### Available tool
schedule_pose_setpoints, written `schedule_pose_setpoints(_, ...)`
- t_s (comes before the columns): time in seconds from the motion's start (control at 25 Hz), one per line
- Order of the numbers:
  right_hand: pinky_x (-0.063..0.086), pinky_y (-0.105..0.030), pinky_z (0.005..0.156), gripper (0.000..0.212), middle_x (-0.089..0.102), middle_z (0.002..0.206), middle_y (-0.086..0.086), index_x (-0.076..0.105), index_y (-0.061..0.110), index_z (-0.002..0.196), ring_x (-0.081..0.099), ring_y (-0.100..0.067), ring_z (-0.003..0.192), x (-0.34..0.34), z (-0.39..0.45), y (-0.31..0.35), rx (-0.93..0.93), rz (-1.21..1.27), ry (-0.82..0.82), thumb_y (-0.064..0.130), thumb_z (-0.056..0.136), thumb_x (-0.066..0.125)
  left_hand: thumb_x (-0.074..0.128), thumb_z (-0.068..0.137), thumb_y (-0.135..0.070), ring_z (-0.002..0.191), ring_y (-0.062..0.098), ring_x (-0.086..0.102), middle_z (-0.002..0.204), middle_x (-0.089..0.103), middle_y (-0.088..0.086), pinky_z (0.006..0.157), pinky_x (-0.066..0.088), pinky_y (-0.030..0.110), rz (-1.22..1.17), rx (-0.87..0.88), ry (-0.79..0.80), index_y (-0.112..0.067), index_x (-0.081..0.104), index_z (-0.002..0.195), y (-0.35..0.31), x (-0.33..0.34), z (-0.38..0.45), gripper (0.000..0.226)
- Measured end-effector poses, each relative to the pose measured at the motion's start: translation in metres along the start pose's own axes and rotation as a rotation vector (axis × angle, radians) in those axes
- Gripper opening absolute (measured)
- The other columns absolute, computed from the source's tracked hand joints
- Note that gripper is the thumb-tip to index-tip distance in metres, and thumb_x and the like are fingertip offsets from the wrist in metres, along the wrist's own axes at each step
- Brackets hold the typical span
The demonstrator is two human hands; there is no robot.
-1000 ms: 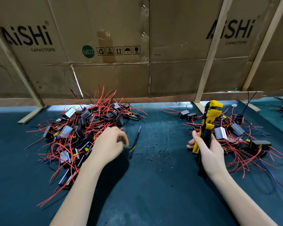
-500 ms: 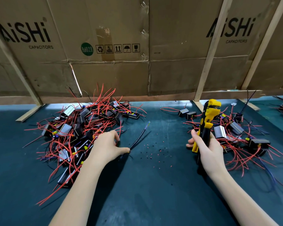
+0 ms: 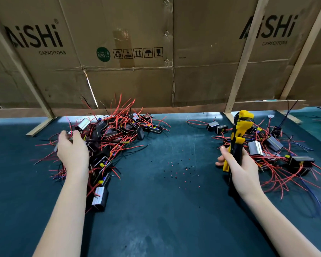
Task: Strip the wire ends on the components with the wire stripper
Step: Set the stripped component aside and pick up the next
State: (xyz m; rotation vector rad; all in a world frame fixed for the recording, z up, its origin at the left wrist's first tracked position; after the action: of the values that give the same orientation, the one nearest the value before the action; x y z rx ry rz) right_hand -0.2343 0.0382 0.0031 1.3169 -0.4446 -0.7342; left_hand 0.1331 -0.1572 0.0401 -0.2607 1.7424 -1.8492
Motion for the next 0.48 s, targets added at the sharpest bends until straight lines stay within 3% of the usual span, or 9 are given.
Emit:
schedule_pose_setpoints(0.08, 0.051, -0.044, 0.086, 0.032, 0.07, 0.082, -0.004, 0.061, 0.019, 0.09, 0.072, -0.015, 0.073, 0.0, 0.0, 0.0, -0.012, -0.018, 0.009, 0.05, 0.082, 0.064, 0.053, 0.096, -0.026, 0.147, 0.039, 0.013, 0.156, 0.028, 0.022, 0.119, 0.016, 0.051, 0.304, 0.137, -0.006, -0.002, 0.026, 0.151, -0.003, 0.0, -0.005, 0.066)
schedule_pose_setpoints(0.12, 0.051, -0.046, 0.088, 0.03, 0.07, 0.081, -0.004, 0.061, 0.02, 0.089, 0.072, -0.016, 0.073, 0.0, 0.0, -0.001, -0.015, -0.023, 0.013, 0.049, 0.083, 0.065, 0.058, 0.092, -0.023, 0.146, 0.04, 0.013, 0.156, 0.028, 0.023, 0.117, 0.018, 0.055, 0.413, 0.291, -0.06, -0.002, 0.031, 0.148, -0.011, -0.003, -0.009, 0.065)
schedule_pose_setpoints(0.2, 0.051, -0.048, 0.09, 0.028, 0.07, 0.082, -0.005, 0.061, 0.02, 0.088, 0.072, -0.017, 0.074, 0.0, -0.001, -0.001, -0.019, -0.026, 0.021, 0.048, 0.084, 0.065, 0.066, 0.086, -0.023, 0.124, 0.039, 0.047, 0.13, 0.057, 0.017, 0.102, 0.039, 0.05, 0.389, 0.559, -0.043, -0.01, 0.059, 0.121, -0.024, -0.005, -0.017, 0.038)
schedule_pose_setpoints(0.24, 0.051, -0.049, 0.09, 0.029, 0.07, 0.083, -0.006, 0.061, 0.02, 0.088, 0.072, -0.017, 0.074, 0.0, -0.001, 0.0, -0.019, -0.021, 0.025, 0.047, 0.083, 0.065, 0.07, 0.084, -0.03, 0.104, 0.033, 0.059, 0.107, 0.067, 0.008, 0.09, 0.046, 0.043, 0.369, 0.587, 0.077, -0.017, 0.066, 0.1, -0.029, -0.003, -0.021, 0.021)
schedule_pose_setpoints(0.32, 0.051, -0.048, 0.09, 0.03, 0.069, 0.085, -0.008, 0.06, 0.018, 0.088, 0.072, -0.018, 0.074, 0.001, 0.0, 0.0, -0.014, -0.009, 0.026, 0.047, 0.083, 0.066, 0.077, 0.075, -0.043, 0.082, 0.022, 0.064, 0.076, 0.068, -0.007, 0.073, 0.049, 0.033, 0.601, 0.514, 0.376, -0.025, 0.066, 0.075, -0.029, 0.007, -0.034, 0.021)
schedule_pose_setpoints(0.4, 0.05, -0.047, 0.089, 0.029, 0.069, 0.085, -0.008, 0.061, 0.017, 0.089, 0.072, -0.018, 0.074, -0.001, 0.0, 0.0, -0.007, -0.006, 0.026, 0.046, 0.084, 0.066, 0.081, 0.072, -0.037, 0.085, 0.022, 0.064, 0.074, 0.066, -0.007, 0.07, 0.049, 0.032, 0.858, 0.479, 0.512, -0.027, 0.068, 0.071, -0.022, 0.017, -0.045, 0.017)
schedule_pose_setpoints(0.48, 0.05, -0.046, 0.089, 0.029, 0.069, 0.085, -0.007, 0.061, 0.017, 0.089, 0.072, -0.017, 0.073, 0.0, -0.001, 0.0, -0.002, 0.004, 0.033, 0.045, 0.084, 0.066, 0.078, 0.077, -0.026, 0.087, 0.023, 0.062, 0.076, 0.065, -0.006, 0.069, 0.049, 0.032, 0.864, 0.493, 0.464, -0.028, 0.069, 0.07, -0.022, 0.018, -0.046, 0.011)
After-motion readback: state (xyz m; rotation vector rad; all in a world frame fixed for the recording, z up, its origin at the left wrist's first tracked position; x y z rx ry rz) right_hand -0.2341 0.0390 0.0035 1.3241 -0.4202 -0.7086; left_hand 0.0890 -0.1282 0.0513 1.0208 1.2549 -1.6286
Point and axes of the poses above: each hand's wrist, its own z-axis towards the middle knuckle, its own x-axis out of the palm, y = z × x, the point moved 4 cm from there along z, towards the middle knuckle
